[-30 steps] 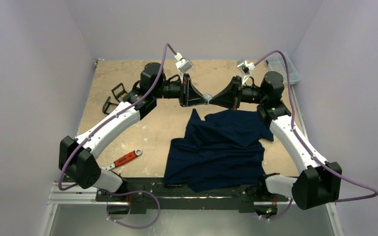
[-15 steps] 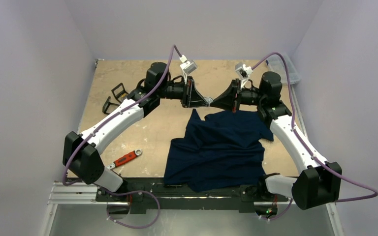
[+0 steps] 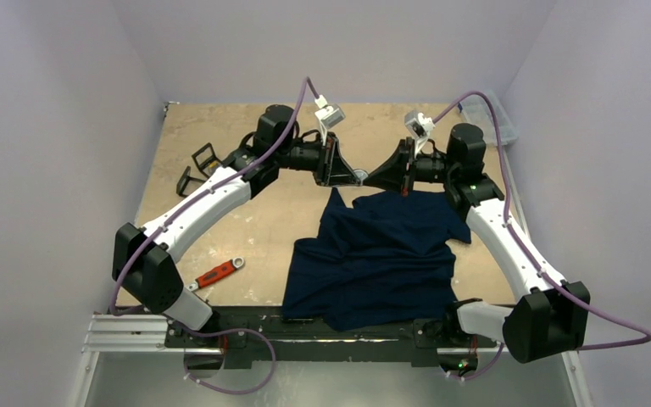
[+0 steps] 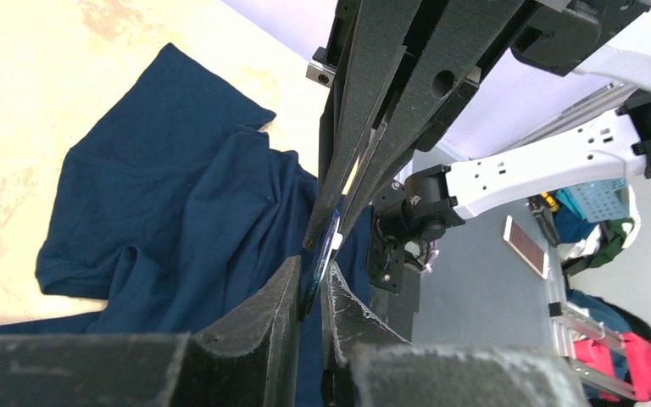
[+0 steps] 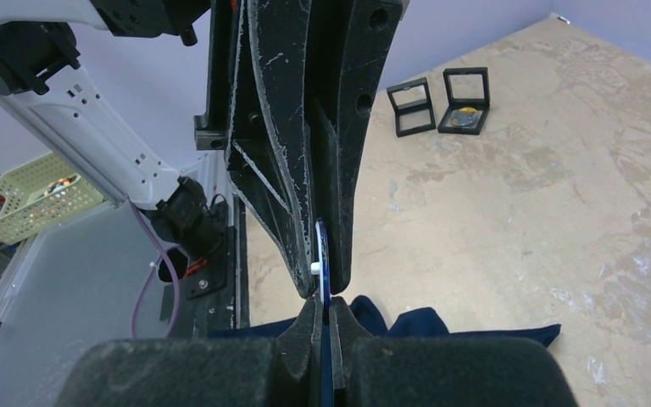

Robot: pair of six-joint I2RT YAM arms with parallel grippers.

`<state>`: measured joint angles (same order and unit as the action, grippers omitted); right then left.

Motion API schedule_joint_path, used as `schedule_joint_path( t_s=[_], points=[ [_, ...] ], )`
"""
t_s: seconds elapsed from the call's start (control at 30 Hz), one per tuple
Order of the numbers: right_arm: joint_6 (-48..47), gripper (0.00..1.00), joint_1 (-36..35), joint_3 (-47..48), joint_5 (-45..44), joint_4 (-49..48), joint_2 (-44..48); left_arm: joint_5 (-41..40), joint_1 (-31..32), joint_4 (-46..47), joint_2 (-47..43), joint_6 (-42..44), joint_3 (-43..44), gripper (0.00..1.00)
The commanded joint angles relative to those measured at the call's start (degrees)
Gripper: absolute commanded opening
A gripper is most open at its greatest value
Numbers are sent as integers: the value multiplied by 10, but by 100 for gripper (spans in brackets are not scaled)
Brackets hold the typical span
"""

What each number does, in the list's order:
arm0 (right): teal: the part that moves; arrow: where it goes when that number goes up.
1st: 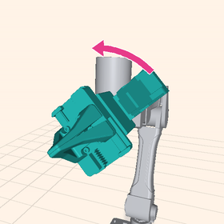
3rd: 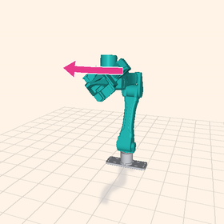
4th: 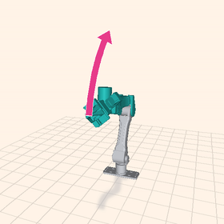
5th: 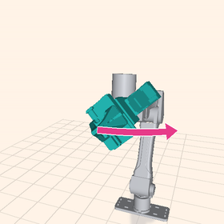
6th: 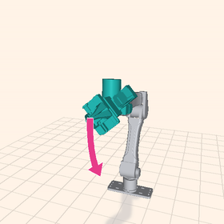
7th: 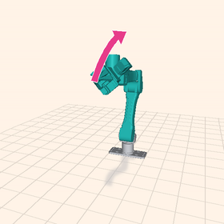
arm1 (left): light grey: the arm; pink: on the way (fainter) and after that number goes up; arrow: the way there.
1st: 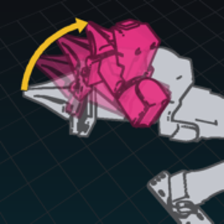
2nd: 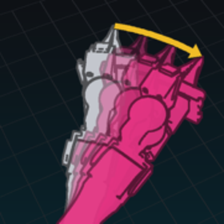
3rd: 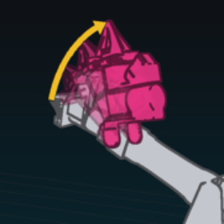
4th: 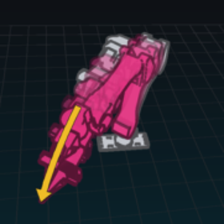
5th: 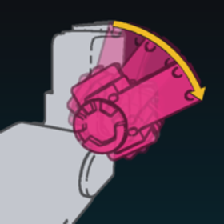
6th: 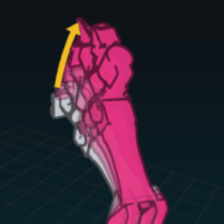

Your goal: Remove the brooch from the garment

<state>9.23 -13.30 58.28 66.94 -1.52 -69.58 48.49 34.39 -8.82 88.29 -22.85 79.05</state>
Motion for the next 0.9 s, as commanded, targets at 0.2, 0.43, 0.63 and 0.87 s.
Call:
schedule_joint_path(
  t_s=[0.2,0.43,0.63,0.87],
  points=[
    [-55,0,-6,40,32,42,12,-18,14,-81,-13,180,53,11],
    [-60,0,-6,46,33,41,4,3,-4,-129,-46,254,63,38],
    [-59,0,-6,46,35,41,4,32,-29,-119,-66,233,55,36],
    [-57,0,-6,46,34,41,5,43,-24,-95,-60,212,56,35]
  ],
)
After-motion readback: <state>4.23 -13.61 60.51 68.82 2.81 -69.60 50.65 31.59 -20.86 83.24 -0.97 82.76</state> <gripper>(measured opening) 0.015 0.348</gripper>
